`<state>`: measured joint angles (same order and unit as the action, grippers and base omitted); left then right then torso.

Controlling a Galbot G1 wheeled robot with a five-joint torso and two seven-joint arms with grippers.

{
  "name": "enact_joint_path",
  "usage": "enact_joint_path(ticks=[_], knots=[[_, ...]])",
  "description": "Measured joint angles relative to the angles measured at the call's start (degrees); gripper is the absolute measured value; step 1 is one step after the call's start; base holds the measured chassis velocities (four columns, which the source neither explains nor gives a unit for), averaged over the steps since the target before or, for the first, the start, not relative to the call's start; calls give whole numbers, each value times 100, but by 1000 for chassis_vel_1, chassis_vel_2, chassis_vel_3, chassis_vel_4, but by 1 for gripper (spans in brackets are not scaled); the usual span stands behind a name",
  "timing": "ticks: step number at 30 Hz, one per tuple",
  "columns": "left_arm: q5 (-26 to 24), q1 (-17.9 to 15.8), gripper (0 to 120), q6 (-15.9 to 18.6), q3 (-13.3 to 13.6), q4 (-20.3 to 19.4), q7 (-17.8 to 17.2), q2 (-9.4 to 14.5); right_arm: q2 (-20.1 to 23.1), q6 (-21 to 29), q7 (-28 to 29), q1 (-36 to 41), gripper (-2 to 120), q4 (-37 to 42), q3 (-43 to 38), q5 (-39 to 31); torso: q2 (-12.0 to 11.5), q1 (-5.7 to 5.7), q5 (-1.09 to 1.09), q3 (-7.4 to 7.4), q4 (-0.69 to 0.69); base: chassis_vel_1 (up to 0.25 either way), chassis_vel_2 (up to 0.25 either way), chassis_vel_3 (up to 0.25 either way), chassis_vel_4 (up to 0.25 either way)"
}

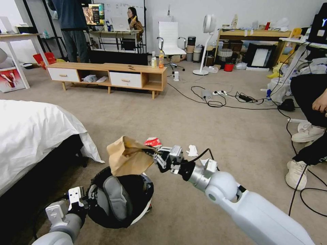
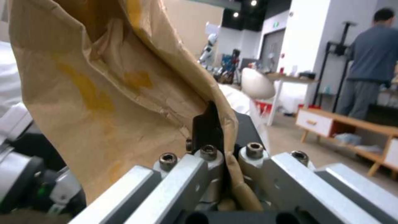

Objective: Pick up the trash bin and place the garbage on the floor into it.

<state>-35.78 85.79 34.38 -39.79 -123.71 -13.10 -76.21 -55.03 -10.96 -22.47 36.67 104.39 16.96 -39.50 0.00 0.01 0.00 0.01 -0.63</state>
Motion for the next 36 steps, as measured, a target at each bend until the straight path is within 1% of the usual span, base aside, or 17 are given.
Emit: enact_joint_path(ticks=[6, 17, 27, 29, 31, 32, 33, 35, 36], knots=[[-1, 20, 6, 5, 2, -45, -14, -1, 19, 76, 50, 61, 0, -79, 237, 29, 0, 0, 0, 0, 0, 0, 0, 0, 0], [5, 37, 6, 5, 114, -173, -33, -75, 46, 172, 65, 187, 0, -303, 246, 127, 0, 0, 0, 0, 0, 0, 0, 0, 0], [2, 75, 6, 5, 186, -250, -33, -89, 80, 216, 206, 311, 0, -398, 293, 208, 0, 0, 1, 0, 0, 0, 0, 0, 0], [0, 103, 6, 5, 247, -296, -35, -93, 80, 230, 239, 335, 3, -443, 314, 251, 0, 0, 0, 0, 0, 0, 0, 0, 0], [-1, 109, 6, 5, 258, -312, -36, -94, 80, 242, 270, 341, 3, -454, 321, 270, 0, 0, 1, 0, 0, 0, 0, 0, 0], [-5, 119, 6, 5, 273, -331, -37, -94, 80, 255, 320, 351, 9, -466, 331, 290, 0, 0, 0, 0, 0, 0, 0, 0, 0], [-5, 119, 6, 5, 273, -331, -37, -94, 80, 255, 320, 351, 9, -466, 331, 290, 0, 0, 0, 0, 0, 0, 0, 0, 0], [-9, 131, 6, 4, 286, -348, -38, -94, 80, 264, 355, 369, 17, -476, 337, 306, 0, 0, 1, 0, 1, 0, 0, 0, 0], [-9, 131, 6, 4, 286, -348, -38, -94, 80, 264, 355, 369, 17, -476, 337, 306, 0, 0, 1, 0, 1, 0, 0, 0, 0]])
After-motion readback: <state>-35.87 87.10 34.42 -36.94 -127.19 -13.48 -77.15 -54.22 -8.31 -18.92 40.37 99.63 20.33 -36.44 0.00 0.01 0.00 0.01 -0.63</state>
